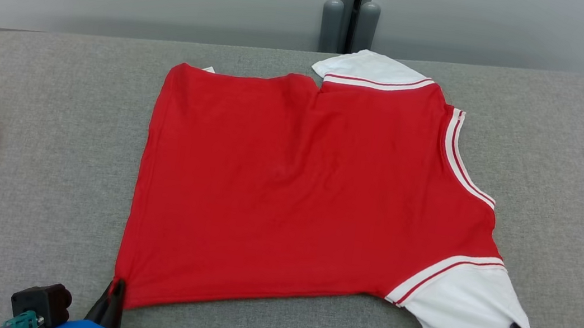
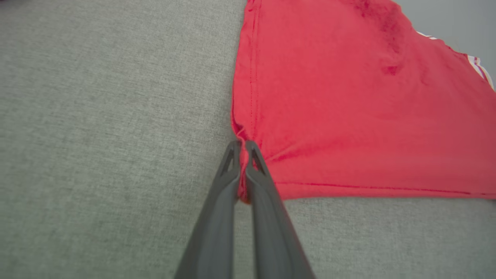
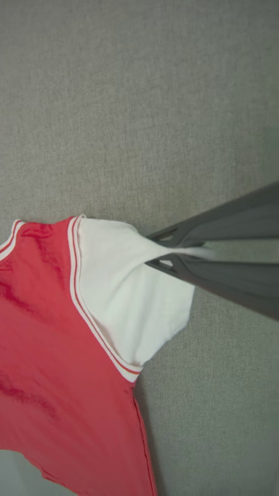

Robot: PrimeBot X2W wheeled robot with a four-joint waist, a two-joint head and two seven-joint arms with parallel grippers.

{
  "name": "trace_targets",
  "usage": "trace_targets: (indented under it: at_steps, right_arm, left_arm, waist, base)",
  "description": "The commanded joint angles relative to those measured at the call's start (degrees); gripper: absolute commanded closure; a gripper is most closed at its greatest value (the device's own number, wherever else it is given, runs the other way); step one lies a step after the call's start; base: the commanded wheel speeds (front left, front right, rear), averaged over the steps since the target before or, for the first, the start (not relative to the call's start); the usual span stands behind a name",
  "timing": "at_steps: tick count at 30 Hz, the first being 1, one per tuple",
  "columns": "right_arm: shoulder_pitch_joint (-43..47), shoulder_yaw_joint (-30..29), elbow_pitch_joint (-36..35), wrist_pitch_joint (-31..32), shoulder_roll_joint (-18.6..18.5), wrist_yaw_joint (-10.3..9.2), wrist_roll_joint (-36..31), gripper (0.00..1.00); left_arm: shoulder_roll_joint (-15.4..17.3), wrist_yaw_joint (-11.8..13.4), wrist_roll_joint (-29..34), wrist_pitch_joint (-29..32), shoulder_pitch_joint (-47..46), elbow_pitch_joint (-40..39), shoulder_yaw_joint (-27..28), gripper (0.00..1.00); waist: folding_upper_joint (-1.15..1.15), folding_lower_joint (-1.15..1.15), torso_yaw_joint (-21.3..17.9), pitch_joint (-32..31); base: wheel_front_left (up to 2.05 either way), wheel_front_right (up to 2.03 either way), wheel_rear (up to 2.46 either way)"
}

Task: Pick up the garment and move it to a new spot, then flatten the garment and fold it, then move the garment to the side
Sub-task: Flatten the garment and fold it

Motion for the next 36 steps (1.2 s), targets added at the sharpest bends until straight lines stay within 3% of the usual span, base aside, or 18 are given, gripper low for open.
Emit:
trace_targets:
  at_steps: [1, 10, 15, 17, 26, 36]
  right_arm:
    - [0.8, -0.3, -0.6, 0.1, 0.0, -0.01, 0.5, 1.00]
    - [1.3, -0.1, -1.5, -1.6, 0.0, -0.01, 1.5, 1.00]
    - [-3.7, 0.1, -3.7, -7.5, 0.0, -0.01, -1.2, 1.00]
    - [-7.1, 0.6, -4.4, -10.0, -0.4, -0.01, -2.9, 1.00]
    - [-28.8, 5.0, -4.7, -16.2, -9.8, -0.01, -5.2, 1.00]
    - [-48.0, 8.5, -2.1, -14.3, -20.4, -0.01, -3.5, 1.00]
  left_arm:
    - [0.5, 0.4, 0.2, 0.6, 0.3, -1.0, 0.1, 1.00]
    - [1.0, 1.4, 0.3, 2.6, 1.2, -5.4, -0.6, 1.00]
    - [-0.8, -1.5, -3.0, 0.6, -3.2, -7.6, 0.3, 1.00]
    - [0.0, -3.1, -3.2, 1.1, -7.0, -7.8, 0.2, 1.00]
    - [4.5, -7.6, -2.4, 6.1, -29.9, -7.4, 1.7, 1.00]
    - [9.1, -8.7, -1.7, 15.6, -46.5, -12.1, 1.2, 1.00]
  waist:
    - [0.00, 0.01, 0.1, 0.0]
    - [0.00, 0.01, 0.2, -0.9]
    - [0.00, 0.01, 0.3, -0.9]
    - [0.00, 0.01, 0.3, -0.9]
    - [0.00, 0.01, -1.8, -0.2]
    - [0.00, 0.01, -3.5, 5.3]
  base:
    - [0.00, 0.00, 0.00]
    - [0.00, 0.00, 0.00]
    - [0.00, 0.00, 0.00]
    - [0.00, 0.00, 0.00]
    - [0.00, 0.00, 0.00]
    - [0.00, 0.00, 0.00]
